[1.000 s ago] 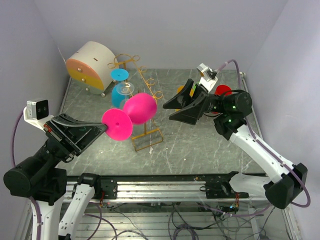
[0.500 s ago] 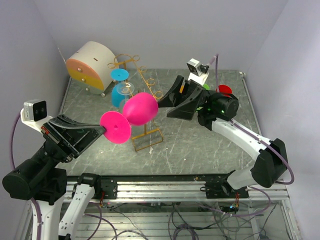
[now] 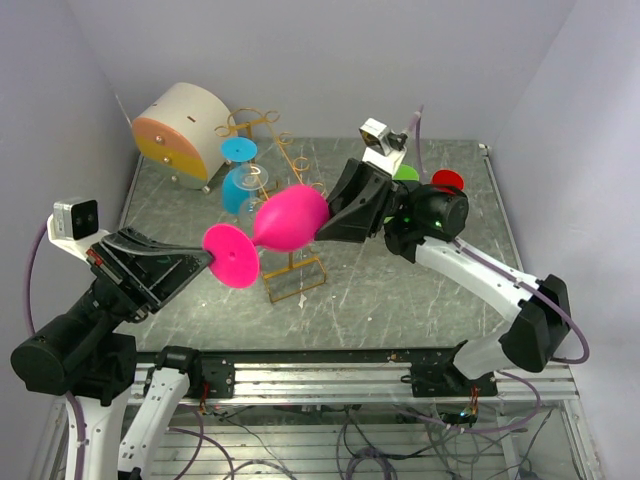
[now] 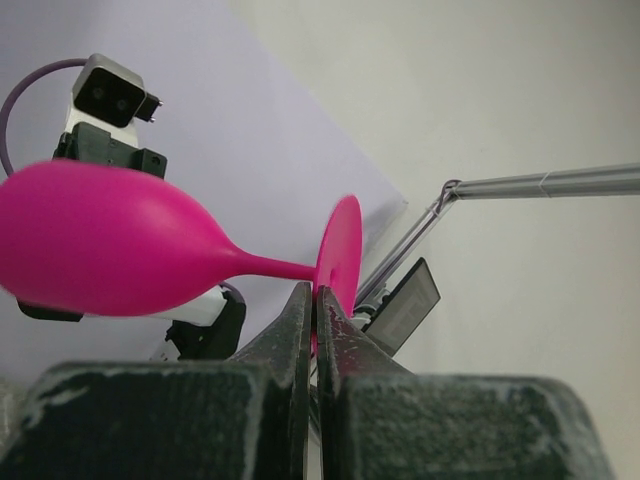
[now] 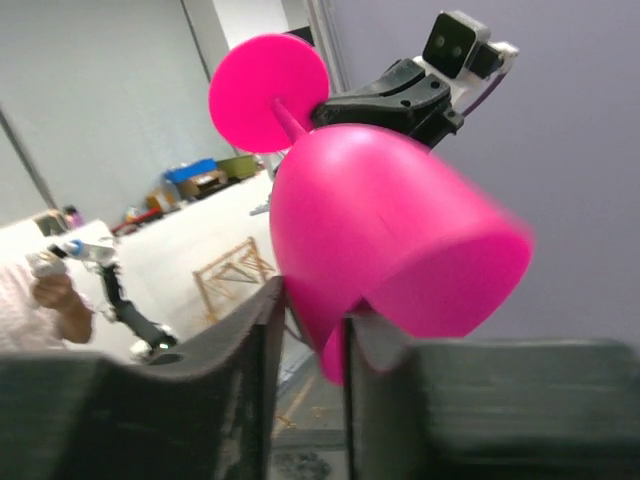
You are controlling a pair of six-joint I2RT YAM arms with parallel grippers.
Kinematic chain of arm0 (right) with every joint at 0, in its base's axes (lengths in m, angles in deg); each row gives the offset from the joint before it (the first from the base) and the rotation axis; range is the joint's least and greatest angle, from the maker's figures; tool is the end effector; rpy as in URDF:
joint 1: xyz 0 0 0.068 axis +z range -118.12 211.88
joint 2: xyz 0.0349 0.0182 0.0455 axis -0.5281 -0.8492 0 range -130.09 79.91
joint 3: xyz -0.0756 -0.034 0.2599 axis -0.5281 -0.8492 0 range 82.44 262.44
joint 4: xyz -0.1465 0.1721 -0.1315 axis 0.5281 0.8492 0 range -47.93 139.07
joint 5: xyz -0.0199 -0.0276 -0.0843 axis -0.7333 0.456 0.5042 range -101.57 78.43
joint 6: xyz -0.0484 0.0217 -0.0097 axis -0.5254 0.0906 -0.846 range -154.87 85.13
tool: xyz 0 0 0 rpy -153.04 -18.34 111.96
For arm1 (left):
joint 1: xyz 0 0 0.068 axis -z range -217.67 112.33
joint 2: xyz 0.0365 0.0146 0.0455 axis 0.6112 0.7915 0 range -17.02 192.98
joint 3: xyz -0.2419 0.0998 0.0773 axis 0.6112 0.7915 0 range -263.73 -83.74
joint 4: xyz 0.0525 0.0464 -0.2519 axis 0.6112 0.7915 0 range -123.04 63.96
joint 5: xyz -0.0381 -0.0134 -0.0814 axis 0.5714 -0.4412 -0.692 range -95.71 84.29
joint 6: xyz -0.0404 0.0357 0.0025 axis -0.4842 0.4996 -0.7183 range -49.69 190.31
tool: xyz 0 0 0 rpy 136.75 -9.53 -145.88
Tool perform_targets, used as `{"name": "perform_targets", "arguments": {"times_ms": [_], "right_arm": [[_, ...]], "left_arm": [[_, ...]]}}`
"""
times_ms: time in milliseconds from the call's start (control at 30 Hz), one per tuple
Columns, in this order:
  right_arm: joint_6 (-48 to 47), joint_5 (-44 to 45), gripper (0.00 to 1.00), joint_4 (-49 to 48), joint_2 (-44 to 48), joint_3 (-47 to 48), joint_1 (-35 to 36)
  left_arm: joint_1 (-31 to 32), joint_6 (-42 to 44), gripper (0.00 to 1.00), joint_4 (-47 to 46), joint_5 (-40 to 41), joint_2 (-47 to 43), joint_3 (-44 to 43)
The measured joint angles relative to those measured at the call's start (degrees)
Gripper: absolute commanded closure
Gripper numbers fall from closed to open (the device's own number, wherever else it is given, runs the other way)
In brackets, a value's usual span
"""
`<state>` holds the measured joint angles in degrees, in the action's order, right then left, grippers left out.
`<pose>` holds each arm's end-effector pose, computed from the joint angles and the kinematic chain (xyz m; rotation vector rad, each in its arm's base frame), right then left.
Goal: Take the wine glass off the wine glass rack
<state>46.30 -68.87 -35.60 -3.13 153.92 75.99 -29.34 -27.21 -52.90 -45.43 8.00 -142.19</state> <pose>0.1787 0.2149 0.4705 -1.0241 0.8501 2.1384 0.0094 -0.0244 0.4914 0.0537 1.0797 -1.9180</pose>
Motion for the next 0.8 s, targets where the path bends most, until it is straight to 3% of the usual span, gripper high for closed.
{"name": "perform_targets", "arguments": {"times_ms": [67,200,367,467,633,800], "right_arm": [[0.0,0.0,1.0,0.4,-0.3,0.0,0.1],[-0.2,-0.1,1.0,-0.3,0.7,0.0,0.3],[-5.7,-0.3,1.0,5.7,4.9,0.0,0.3],[-13.6,0.8,1.0,16.1,9.0,0.0,0.4],[-31.9,7.5,1.0,41.2,18.7,1.0,0.2],[-49.6,23.5,1.0,66.2,28.6,6.8,0.3]], "left_arm": [[0.0,0.3,0.93,0.1,0.0,0.0,0.0],[0.0,0.9,0.89,0.7,2.1,0.0,0.0],[0.0,3.8,0.56,4.2,2.8,0.0,0.0],[0.0,7.6,0.47,10.3,2.6,0.0,-0.3],[0.0,15.0,0.46,21.2,3.1,0.1,-2.4],[0.0,22.6,0.47,31.3,4.7,1.0,-3.8]]}}
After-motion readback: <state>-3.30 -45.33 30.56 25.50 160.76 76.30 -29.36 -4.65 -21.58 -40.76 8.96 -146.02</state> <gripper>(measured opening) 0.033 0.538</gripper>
